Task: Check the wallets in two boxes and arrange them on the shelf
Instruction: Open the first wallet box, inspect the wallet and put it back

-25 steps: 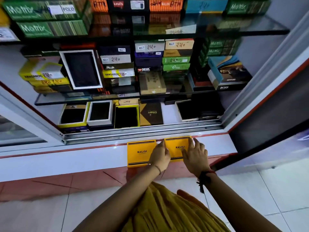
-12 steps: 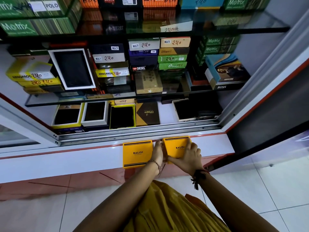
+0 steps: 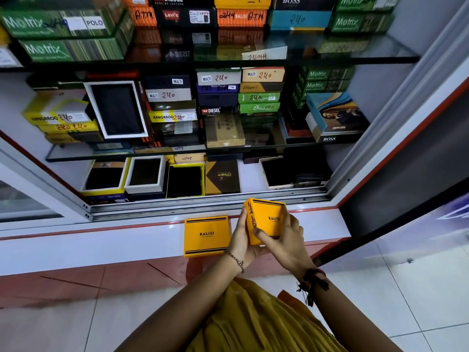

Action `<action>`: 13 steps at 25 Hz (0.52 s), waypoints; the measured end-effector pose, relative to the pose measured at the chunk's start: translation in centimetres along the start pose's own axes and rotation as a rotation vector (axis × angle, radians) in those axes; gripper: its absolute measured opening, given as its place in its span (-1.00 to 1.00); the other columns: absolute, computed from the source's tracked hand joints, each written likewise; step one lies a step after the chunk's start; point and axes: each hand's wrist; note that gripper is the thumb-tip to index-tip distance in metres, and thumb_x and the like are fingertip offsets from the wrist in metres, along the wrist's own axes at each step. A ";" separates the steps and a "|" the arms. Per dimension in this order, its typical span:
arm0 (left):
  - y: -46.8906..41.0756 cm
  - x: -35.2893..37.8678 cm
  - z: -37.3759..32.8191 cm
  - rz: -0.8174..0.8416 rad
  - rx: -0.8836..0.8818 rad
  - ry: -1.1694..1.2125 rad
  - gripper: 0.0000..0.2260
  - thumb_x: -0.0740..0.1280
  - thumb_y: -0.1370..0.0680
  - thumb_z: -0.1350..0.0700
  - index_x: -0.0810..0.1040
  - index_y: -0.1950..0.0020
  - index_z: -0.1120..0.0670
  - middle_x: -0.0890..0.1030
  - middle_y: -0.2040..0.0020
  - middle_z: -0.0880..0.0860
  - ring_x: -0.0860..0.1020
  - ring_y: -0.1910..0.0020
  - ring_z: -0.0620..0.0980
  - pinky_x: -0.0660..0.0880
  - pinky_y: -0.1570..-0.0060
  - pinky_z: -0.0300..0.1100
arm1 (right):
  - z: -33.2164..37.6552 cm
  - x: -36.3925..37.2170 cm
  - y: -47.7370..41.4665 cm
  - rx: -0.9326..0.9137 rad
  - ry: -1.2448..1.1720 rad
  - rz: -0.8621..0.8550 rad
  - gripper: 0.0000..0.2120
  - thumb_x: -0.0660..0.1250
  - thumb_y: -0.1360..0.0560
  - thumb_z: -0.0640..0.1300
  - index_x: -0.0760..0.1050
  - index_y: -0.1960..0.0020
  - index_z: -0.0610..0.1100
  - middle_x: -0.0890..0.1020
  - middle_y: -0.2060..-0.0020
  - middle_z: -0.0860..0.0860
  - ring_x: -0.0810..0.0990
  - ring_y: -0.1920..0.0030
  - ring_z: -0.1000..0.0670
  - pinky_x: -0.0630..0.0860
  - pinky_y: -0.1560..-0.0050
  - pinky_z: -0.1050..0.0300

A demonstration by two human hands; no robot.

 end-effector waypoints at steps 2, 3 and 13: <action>0.1 0.1 -0.1 -0.002 0.049 -0.001 -0.48 0.12 -0.54 -0.31 0.57 -0.21 0.05 0.67 -0.11 0.18 0.61 -0.12 0.23 0.55 -0.07 0.24 | -0.1 -0.5 0.0 -0.013 -0.097 0.014 0.02 0.21 -0.26 0.49 0.03 -0.58 0.05 0.37 -0.35 -0.09 0.33 -0.36 -0.17 0.39 -0.35 -0.21; 0.2 -0.1 -0.2 0.005 0.061 0.009 -0.44 0.10 -0.54 -0.32 0.54 -0.28 0.05 0.65 -0.17 0.19 0.59 -0.17 0.26 0.52 -0.10 0.31 | -0.5 -0.7 0.0 -0.013 -0.225 0.047 -0.04 0.20 -0.29 0.49 0.08 -0.57 0.09 0.38 -0.36 -0.07 0.36 -0.37 -0.15 0.39 -0.37 -0.21; 1.2 -1.8 -1.5 -0.112 0.187 -0.280 -0.27 0.18 -0.31 -0.52 0.48 -0.33 -0.12 0.56 -0.32 0.06 0.45 -0.37 0.16 0.33 -0.37 0.30 | -4.3 -2.5 1.4 0.275 -1.586 0.234 -0.20 0.43 -0.31 0.06 0.37 -0.44 -0.30 0.54 -0.31 -0.36 0.48 -0.35 -0.42 0.39 -0.37 -0.40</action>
Point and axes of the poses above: each hand's wrist, its own y-axis away from the middle knuckle, its own x-axis out of the palm, z = x × y
